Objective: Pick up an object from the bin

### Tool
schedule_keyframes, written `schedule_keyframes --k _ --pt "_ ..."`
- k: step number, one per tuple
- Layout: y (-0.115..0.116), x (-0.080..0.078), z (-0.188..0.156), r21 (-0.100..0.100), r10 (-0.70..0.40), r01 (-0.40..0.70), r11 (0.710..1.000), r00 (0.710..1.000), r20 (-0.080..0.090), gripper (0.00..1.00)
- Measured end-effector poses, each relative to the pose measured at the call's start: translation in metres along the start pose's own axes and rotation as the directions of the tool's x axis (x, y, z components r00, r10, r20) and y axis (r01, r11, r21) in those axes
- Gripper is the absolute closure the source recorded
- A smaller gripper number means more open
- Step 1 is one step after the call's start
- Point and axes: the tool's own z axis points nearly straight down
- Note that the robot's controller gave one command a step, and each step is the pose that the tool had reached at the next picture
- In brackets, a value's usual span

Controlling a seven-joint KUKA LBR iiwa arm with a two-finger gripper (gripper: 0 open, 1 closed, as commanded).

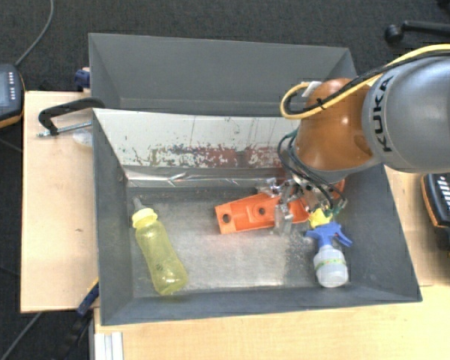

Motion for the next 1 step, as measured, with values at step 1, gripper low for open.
schedule_keyframes --k 1 --pt "-0.0001 -0.0013 -0.0116 0.001 0.0 0.0 1.0 1.0 0.005 1.0"
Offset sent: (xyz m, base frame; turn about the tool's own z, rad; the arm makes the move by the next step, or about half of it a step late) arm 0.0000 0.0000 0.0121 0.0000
